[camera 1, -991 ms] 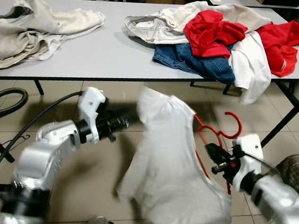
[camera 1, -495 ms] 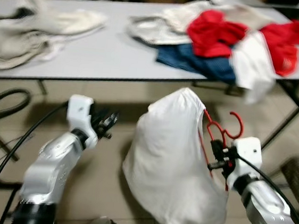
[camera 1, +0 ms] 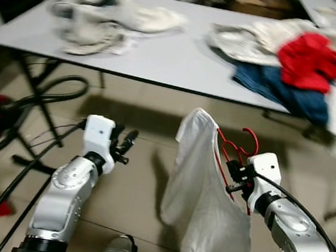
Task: Hang hanger
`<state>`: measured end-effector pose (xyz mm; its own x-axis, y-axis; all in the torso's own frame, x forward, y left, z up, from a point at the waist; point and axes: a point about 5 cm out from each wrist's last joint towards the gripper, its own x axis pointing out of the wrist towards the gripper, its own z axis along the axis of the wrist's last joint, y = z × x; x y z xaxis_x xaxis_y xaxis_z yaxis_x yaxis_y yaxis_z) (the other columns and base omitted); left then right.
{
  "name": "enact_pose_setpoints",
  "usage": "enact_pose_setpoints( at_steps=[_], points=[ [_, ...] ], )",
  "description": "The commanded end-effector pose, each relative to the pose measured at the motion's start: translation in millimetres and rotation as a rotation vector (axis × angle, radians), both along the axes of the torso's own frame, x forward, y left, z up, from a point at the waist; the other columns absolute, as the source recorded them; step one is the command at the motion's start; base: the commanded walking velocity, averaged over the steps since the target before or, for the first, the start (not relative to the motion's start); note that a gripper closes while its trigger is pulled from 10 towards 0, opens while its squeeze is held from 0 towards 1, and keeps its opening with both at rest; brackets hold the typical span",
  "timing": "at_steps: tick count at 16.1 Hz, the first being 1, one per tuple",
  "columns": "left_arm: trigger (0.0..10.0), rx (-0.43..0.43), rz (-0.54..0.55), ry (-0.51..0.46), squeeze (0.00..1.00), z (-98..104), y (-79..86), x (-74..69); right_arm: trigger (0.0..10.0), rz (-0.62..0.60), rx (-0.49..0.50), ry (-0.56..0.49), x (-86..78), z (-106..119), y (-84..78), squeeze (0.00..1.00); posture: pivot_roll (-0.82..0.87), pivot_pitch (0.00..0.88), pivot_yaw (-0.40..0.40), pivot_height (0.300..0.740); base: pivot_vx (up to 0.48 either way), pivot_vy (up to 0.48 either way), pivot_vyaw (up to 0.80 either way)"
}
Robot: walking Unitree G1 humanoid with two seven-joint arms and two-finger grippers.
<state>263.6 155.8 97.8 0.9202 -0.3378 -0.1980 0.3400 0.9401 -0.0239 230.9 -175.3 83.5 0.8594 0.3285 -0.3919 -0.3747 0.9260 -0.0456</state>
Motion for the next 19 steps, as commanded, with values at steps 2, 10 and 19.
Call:
enact_pose_setpoints(
  at_steps=[2,10,19],
  points=[
    [10.0,-0.017,0.035,0.005,0.00,1.4,3.9,2.8,10.0,-0.017,0.015,-0.007,2.2,3.5,-3.0,0.00,-0.03,0.000,-0.005,0.740,0.000,0.000,0.80],
    [10.0,-0.024,0.058,0.005,0.00,1.7,6.9,13.1,10.0,-0.097,0.049,-0.071,6.4,9.5,-7.7,0.00,-0.06,0.000,0.036,0.740,0.000,-0.060,0.80],
    [10.0,-0.026,0.090,0.005,0.00,0.1,6.5,13.5,10.0,-0.046,0.000,-0.084,19.8,12.1,-6.9,0.00,-0.05,0.000,0.006,0.740,0.000,-0.480,0.80]
  ],
)
